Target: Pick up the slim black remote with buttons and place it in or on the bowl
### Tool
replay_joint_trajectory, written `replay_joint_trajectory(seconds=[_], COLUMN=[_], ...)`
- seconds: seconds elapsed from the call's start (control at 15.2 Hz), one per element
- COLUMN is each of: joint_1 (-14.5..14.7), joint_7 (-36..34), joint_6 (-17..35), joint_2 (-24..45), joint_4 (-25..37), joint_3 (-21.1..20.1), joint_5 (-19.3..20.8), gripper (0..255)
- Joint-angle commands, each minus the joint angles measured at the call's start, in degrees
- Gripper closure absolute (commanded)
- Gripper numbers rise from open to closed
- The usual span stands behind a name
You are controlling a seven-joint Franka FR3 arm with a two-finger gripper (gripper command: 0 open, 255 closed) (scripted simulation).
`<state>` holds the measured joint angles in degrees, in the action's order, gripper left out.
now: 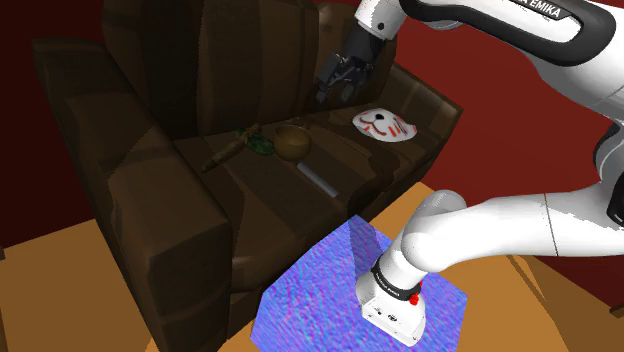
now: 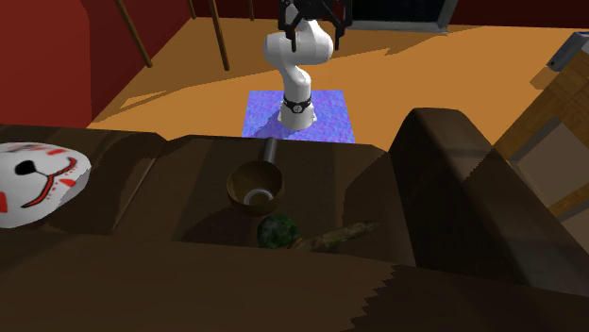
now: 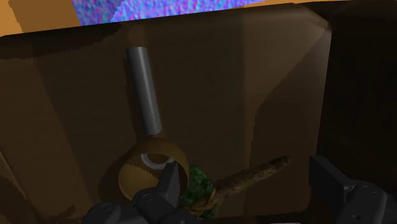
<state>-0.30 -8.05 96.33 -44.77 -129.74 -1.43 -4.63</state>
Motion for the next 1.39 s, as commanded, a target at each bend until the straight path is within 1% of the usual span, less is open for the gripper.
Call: replay_joint_trajectory(seconds=[0.0, 0.33, 0.66, 0.99, 1.32], joint_1=[0.0, -1.03, -2.31, -3.72, -5.1], joint_7=[0.0, 3.1, 6.27, 9.56, 13.06], joint_6=[0.0, 5.92, 12.27, 19.21, 26.79], joint_2=[0.0, 0.65, 2.86, 6.87, 12.93], joint_4=[0.0, -7.67, -14.2, -19.5, -23.4], joint_3=[0.0, 2.77, 5.68, 8.76, 12.05], joint_5=[0.0, 1.14, 2.45, 3.83, 5.04], gripper=[0, 0, 0, 0, 0])
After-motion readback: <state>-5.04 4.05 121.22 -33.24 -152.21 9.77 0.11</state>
